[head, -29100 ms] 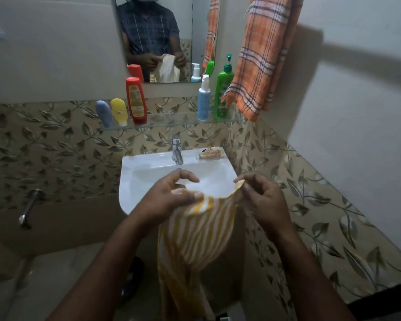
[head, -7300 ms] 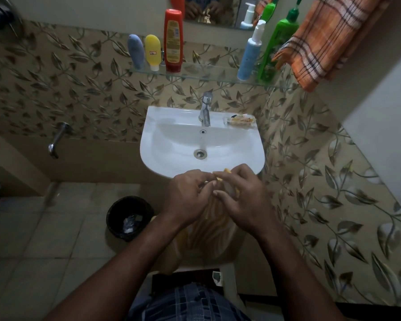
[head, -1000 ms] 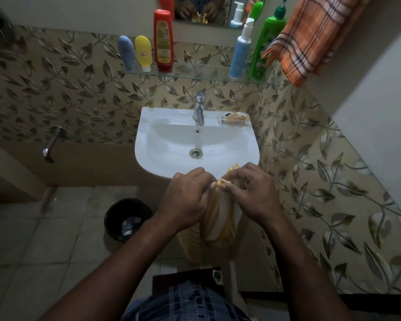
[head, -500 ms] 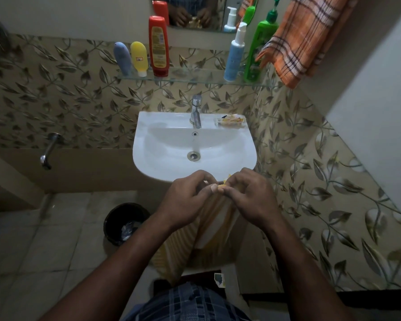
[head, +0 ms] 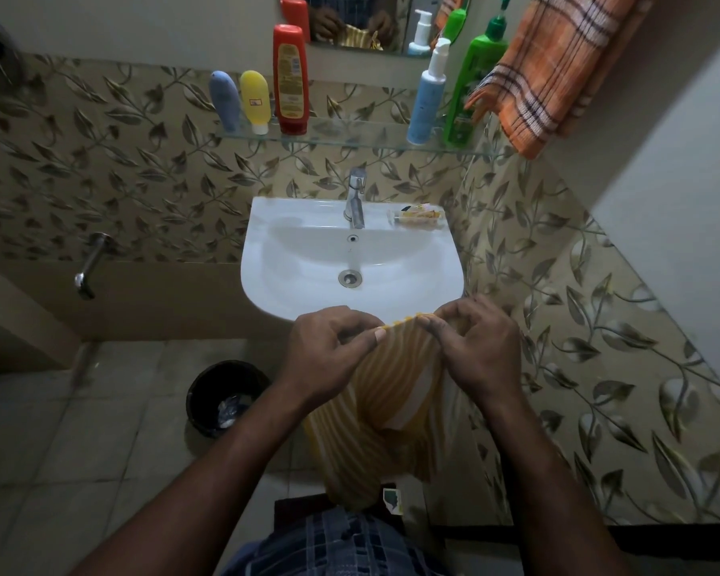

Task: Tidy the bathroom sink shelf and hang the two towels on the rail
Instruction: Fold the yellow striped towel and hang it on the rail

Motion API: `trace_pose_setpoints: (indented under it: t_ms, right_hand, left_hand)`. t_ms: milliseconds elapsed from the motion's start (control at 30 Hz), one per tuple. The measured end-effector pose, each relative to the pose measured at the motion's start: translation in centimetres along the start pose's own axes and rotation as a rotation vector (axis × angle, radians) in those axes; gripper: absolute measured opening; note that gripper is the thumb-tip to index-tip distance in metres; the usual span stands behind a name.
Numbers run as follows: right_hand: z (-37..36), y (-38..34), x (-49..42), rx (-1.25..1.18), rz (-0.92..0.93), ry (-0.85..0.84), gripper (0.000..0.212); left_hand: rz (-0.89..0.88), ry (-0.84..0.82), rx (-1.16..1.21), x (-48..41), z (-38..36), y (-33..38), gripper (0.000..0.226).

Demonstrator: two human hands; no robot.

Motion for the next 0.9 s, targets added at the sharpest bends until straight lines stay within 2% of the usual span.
trace_pose_setpoints:
  t_ms: [133, 200, 300, 400, 633, 800, 900]
  right_hand:
    - [0.0, -0.4, 0.2, -0.025, 0.019, 0.003, 0.013]
    - [0.0, -0.7, 0.3, -0.072, 0.058, -0.023, 0.020]
    - [-0.5, -1.8, 0.7, -0.139, 0.205, -0.195, 0.035]
    - [-1.3, -2.4, 1.0, -0.165, 0.279, -0.317, 0.030]
    - [-1.5, -1.1, 0.5, -0.094, 0.159, -0.225, 0.009]
    - [-0.9, 0.1, -0.4, -0.091, 0.044, -0.116, 0.017]
    - [-0.7, 0.1, -0.6, -0.088, 0.037, -0.094, 0.020]
  left_hand:
    - [-0.028, 0.035, -0.049, -0.1, -0.4, 0.5, 0.018]
    - [-0.048, 0.044, -0.104, -0.4, -0.6, 0.8, 0.019]
    - [-0.109, 0.001, -0.181, -0.8, -0.7, 1.3, 0.025]
    - [-0.169, -0.077, -0.195, -1.0, -1.0, 1.9, 0.023]
    - [-0.106, -0.145, -0.141, -1.0, -1.3, 1.6, 0.022]
    - [0.009, -0.073, -0.036, -0.8, -0.1, 0.2, 0.018]
    - [0.001, -0.049, -0.070, -0.8, 0.3, -0.2, 0.018]
Point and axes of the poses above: each hand's wrist, its own x-axis away from the middle knuckle, its own z-axis out of the back of the hand, y = z × x, the point moved 3 cm from there along -x, towards the middle knuckle, and after that the axes turned 2 degrees about -x, right-handed, at the moved point
